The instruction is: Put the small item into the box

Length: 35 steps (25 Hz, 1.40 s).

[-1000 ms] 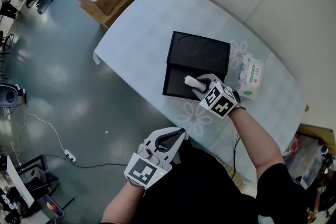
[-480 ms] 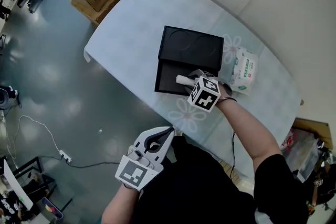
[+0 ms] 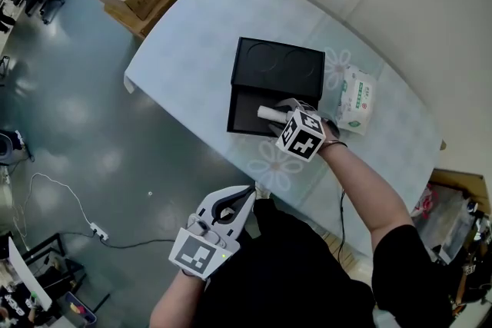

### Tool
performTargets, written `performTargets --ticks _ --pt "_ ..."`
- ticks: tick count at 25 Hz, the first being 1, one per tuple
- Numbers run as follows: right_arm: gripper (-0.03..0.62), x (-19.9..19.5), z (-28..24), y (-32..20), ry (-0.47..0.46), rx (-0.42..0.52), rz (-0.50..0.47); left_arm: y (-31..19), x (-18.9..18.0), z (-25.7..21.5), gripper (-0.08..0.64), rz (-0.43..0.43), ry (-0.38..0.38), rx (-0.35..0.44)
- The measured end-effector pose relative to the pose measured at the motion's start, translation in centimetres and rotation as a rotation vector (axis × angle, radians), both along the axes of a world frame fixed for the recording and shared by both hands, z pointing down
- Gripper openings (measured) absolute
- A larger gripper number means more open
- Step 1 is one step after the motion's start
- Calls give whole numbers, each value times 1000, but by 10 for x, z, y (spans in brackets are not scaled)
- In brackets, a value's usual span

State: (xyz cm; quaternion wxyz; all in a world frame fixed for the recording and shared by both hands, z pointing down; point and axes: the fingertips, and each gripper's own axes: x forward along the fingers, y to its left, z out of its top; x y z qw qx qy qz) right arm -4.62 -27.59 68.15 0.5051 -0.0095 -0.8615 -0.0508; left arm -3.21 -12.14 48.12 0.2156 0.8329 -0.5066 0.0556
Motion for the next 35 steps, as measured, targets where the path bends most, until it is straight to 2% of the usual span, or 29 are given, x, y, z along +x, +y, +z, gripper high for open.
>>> performTargets --ticks 7,12,15,19,23,28,35 --pt "161 6 -26 0 -64 -3 75 11 0 -13 8 13 -5 17" --pt "161 10 -59 -2 -164 -7 173 16 3 -26 8 59 -18 60" --pt "161 12 -89 -1 -251 2 246 21 3 -35 8 87 -21 80" --pt "157 16 -144 5 -412 26 358 29 0 -48 8 137 -21 101" --pt "98 24 -193 23 -575 54 447 37 -4 -64 8 175 -21 142" --pt "25 35 -242 51 -705 102 533 44 -18 -83 8 203 -20 192" --pt "11 44 -300 97 -851 142 628 55 -39 -102 8 227 -18 243"
